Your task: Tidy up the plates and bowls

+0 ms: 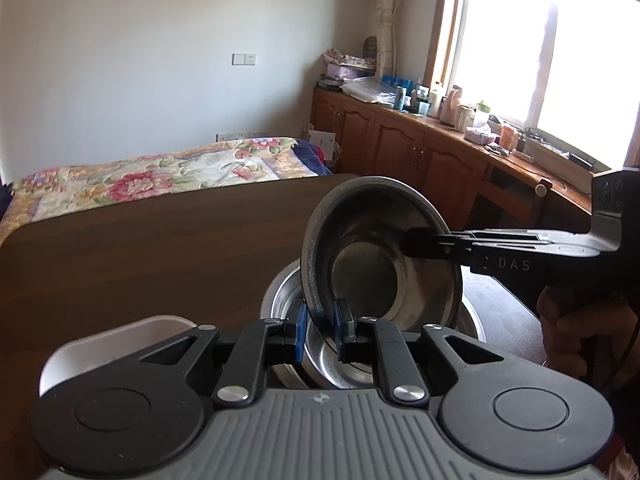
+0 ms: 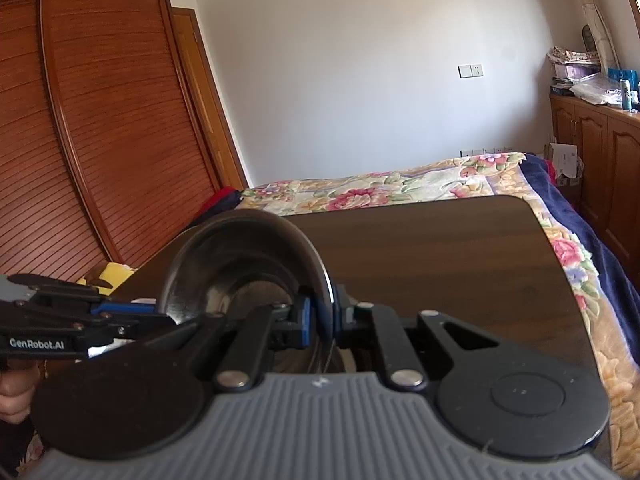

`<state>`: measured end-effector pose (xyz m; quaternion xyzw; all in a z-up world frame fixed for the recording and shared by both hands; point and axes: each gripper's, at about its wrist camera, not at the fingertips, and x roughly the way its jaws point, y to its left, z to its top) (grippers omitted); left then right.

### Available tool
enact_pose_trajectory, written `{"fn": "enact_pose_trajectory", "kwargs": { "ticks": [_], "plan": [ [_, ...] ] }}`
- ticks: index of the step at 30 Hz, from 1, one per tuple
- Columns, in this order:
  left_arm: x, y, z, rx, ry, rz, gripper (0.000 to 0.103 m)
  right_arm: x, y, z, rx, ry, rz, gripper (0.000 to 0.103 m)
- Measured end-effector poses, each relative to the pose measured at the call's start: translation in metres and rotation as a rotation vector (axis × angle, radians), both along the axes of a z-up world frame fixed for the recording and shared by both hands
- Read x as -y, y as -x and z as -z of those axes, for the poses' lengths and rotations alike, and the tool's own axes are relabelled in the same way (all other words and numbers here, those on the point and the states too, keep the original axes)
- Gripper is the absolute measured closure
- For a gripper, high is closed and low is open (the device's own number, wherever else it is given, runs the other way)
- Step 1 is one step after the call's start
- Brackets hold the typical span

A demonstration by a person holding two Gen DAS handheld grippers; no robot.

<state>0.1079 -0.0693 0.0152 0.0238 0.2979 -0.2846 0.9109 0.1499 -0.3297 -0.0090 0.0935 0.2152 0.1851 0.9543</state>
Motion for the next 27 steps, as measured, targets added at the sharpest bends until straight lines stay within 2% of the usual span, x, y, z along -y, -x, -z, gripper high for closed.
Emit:
{"fn": "enact_pose_trajectory", "kwargs": {
  "ticks": [11,27],
  "plan": [
    [0.002,0.008,0.012,-0.019,-0.015,-0.027,0.087,-0.007,0.006,0.011,-0.001,0.025,-0.008,0.089],
    [0.004,0.008,0.018,-0.029,-0.011,-0.04,0.086,-0.026,0.009,0.018,0.065,0.196,0.025,0.082]
  ]
}}
